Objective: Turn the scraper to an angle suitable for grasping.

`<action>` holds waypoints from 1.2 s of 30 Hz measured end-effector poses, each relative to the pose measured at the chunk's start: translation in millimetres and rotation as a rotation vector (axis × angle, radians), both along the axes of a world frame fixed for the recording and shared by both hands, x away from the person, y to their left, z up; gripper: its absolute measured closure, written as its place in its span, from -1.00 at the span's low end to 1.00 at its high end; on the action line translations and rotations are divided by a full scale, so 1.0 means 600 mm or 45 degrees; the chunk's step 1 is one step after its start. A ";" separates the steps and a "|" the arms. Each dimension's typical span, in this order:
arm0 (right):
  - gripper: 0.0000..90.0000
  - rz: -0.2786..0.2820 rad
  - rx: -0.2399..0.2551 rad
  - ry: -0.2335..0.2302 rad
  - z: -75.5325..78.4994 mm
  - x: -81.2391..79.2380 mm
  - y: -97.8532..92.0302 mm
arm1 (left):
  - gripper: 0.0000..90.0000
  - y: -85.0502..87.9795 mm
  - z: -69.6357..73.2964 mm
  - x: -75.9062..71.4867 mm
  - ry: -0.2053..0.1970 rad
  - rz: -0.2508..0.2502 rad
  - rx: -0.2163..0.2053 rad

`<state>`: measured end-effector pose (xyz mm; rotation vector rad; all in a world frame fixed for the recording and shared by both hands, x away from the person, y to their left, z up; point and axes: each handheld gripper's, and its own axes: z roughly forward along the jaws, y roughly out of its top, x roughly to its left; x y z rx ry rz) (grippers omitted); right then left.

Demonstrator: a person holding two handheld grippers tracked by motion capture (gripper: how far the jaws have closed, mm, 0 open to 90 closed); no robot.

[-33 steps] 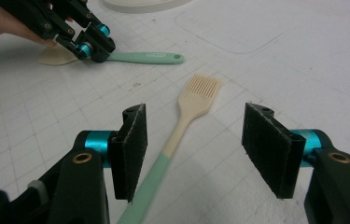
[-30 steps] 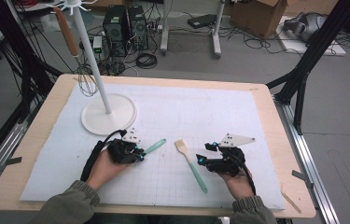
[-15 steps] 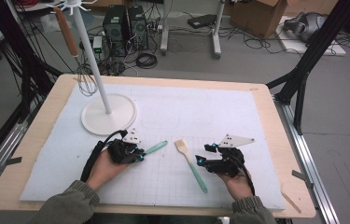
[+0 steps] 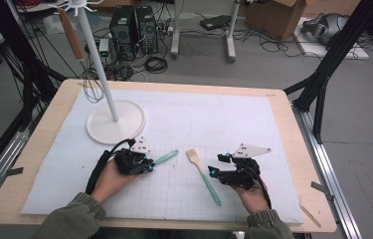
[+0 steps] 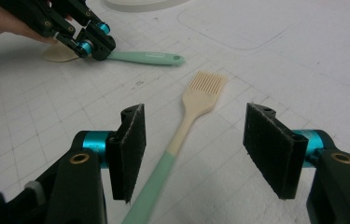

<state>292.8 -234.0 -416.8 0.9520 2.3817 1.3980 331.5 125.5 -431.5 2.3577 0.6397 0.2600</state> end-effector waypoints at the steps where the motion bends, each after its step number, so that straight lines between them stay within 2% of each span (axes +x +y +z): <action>1: -0.14 0.000 0.001 -0.003 0.000 0.000 0.000 | 0.78 0.000 0.000 0.000 0.000 -0.001 0.001; 10: -0.14 -0.003 0.018 0.006 0.001 0.002 -0.002 | 0.78 0.001 0.000 0.001 0.005 -0.001 0.005; 17: -0.15 -0.019 0.031 0.011 0.000 0.006 -0.005 | 0.78 0.003 -0.001 0.004 0.018 -0.008 -0.013; 36: -0.15 -0.002 0.017 0.025 -0.004 0.008 0.002 | 0.78 0.002 -0.001 0.003 0.013 -0.009 -0.005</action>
